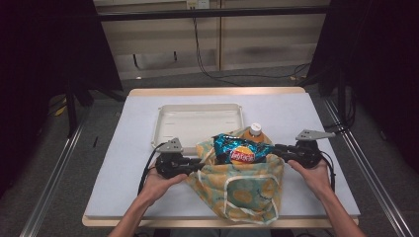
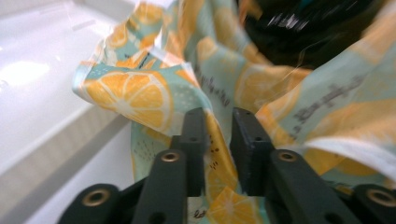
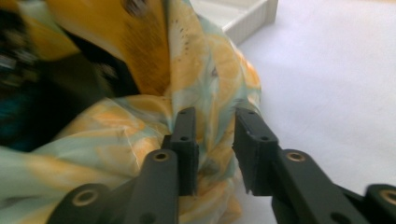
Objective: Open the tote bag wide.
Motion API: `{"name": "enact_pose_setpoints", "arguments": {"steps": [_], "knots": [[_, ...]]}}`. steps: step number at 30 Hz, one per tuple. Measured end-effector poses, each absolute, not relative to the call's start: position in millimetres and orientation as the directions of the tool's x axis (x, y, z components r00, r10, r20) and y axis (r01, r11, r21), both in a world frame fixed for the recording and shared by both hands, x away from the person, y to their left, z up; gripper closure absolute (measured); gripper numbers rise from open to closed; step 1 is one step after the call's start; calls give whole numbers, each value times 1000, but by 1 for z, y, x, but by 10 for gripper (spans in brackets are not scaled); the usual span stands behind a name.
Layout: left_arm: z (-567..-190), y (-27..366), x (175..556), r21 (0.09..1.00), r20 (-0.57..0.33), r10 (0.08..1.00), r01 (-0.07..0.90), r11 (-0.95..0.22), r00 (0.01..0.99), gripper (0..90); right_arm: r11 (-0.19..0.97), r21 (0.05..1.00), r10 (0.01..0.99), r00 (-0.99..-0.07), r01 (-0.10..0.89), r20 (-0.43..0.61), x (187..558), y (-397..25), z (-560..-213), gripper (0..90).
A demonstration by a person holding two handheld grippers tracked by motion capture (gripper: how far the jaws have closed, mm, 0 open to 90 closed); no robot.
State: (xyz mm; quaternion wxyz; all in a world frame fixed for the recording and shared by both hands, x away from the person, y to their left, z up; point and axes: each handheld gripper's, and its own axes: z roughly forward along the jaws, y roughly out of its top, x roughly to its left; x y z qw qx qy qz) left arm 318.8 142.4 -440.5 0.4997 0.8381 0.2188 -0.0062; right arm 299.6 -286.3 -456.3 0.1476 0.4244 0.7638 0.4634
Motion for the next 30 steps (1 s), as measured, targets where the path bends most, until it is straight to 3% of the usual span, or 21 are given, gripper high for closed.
{"name": "enact_pose_setpoints", "arguments": {"steps": [7, 12, 18, 20, 24, 30], "knots": [[-424, 150, 307, 869, -202, 357, 335, -363, 912, 634, 182, 881, 765, -625, 437, 153, 270, -291, -428, 617], [-411, 158, 297, 892, -189, 353, 311, -328, 916, 636, 140, 906, 745, -645, 399, 169, 245, -289, -412, 627], [-403, 141, 283, 910, -182, 264, 264, -320, 947, 606, 133, 926, 674, -718, 353, 177, 212, -281, -396, 628], [-403, 136, 282, 910, -178, 256, 258, -325, 950, 592, 137, 927, 666, -725, 349, 175, 210, -278, -395, 618], [-405, 115, 277, 901, -176, 226, 249, -355, 958, 473, 176, 925, 613, -773, 337, 165, 214, -260, -393, 552], [-413, 107, 281, 892, -176, 223, 252, -376, 959, 401, 210, 917, 572, -803, 338, 165, 221, -252, -395, 553]]}}
